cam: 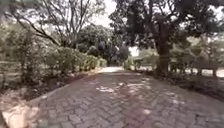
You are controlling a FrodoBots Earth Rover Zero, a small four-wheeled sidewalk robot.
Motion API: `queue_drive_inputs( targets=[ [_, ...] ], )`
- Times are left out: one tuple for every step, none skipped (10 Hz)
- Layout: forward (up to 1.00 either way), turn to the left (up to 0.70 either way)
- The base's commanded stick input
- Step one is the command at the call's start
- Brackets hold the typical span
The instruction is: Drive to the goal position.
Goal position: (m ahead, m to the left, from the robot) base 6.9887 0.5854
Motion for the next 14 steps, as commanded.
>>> queue_drive_inputs(
  targets=[
    [0.7,0.0],
    [0.7,0.0],
    [0.7,0.0],
    [0.7,0.0],
    [0.7,0.0],
    [0.7,0.0],
    [0.7,0.0],
    [0.7,0.0],
    [0.7,0.0],
    [0.7,0.0],
    [0.7,0.0],
    [0.7,0.0],
    [0.7,0.0],
    [0.7,0.0]
  ],
)
